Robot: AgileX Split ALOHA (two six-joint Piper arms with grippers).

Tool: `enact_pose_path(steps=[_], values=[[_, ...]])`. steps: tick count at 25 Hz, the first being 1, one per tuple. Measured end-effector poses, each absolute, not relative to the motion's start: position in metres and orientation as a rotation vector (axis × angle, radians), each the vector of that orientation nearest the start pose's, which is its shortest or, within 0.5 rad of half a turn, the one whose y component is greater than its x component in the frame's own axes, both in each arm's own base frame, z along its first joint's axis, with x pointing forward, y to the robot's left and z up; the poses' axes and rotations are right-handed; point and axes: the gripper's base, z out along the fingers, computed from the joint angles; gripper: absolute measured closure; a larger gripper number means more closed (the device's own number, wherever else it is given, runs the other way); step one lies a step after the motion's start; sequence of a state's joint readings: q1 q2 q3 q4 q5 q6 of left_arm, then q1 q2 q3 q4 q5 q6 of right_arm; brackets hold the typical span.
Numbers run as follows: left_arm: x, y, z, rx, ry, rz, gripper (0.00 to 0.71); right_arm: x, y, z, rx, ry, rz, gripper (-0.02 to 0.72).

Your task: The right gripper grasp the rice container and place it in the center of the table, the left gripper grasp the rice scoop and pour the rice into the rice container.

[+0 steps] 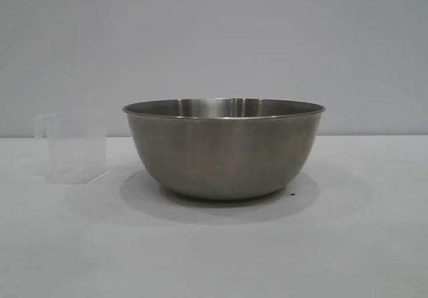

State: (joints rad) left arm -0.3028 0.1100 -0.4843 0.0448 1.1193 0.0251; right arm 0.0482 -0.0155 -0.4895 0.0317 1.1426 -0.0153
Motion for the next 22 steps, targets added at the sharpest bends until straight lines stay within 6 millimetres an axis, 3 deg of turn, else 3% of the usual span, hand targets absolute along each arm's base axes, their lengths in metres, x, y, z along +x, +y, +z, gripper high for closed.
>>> enact_pose_path(steps=[22], values=[[0.0096, -0.0035, 0.2680, 0.375, 2.201, -0.154, 0.280, -0.0098, 0.0022, 0.2678, -0.071, 2.120, 0.058, 0.279]])
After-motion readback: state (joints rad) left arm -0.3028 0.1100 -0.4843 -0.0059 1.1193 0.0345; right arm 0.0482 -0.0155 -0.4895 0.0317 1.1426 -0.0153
